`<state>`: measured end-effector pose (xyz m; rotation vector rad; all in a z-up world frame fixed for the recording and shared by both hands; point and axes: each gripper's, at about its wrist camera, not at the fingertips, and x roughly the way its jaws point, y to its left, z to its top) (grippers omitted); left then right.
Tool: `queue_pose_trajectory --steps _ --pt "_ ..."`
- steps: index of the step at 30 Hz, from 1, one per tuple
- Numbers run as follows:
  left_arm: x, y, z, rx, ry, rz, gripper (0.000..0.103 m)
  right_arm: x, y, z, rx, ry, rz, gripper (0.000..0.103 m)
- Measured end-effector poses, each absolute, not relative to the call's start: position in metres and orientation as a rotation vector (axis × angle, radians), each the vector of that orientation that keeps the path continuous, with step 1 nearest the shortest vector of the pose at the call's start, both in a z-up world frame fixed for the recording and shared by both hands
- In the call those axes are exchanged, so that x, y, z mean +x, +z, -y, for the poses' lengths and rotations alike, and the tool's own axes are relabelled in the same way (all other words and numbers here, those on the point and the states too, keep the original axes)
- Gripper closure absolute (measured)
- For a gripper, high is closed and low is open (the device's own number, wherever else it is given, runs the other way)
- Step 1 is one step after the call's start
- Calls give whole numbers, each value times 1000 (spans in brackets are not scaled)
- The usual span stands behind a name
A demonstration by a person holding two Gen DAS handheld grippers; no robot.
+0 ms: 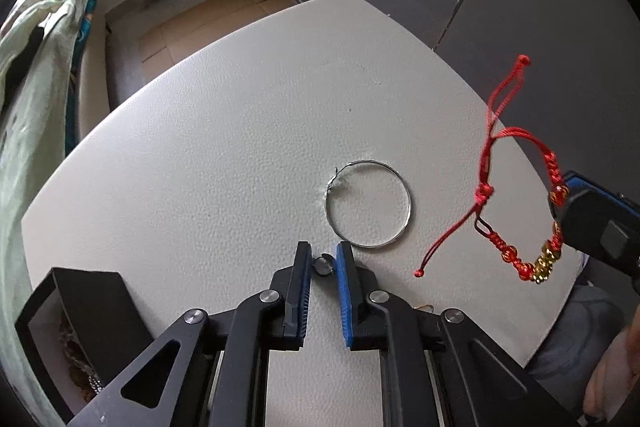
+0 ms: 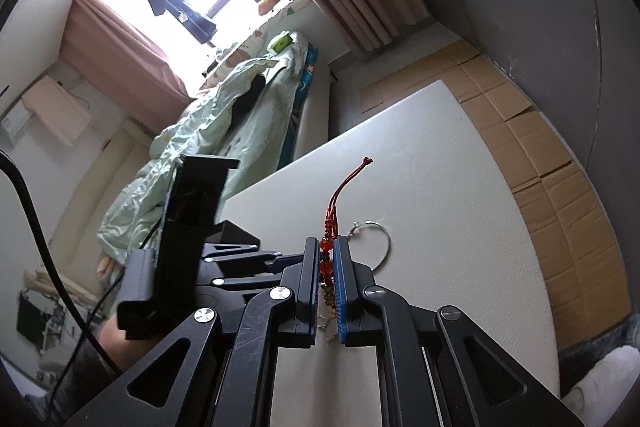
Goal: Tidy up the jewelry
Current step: 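Grasp red string bracelet with right tool while left grasps the small ring, then carry small ring into black box with left tool while right carries red bracelet there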
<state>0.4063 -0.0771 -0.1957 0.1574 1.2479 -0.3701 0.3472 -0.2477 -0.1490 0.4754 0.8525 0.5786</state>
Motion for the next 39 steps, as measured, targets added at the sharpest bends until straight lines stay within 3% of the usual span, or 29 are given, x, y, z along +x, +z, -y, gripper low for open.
queue_pose_trajectory --steps 18,34,36,38,39 --pt "377 -96 -28 -4 -334 -1034 90 333 -117 206 472 693 -804 94" --pt "350 -106 -108 -177 -298 -971 88 317 -97 136 330 742 -761 94" --pt "349 -111 -117 -214 -293 -984 79 318 -98 128 360 772 -768 94" --pt "345 -107 -121 -195 -277 -968 60 322 -100 121 383 798 -786 94" --pt "342 -102 -124 -188 -268 -937 45 323 -100 118 381 802 -791 94"
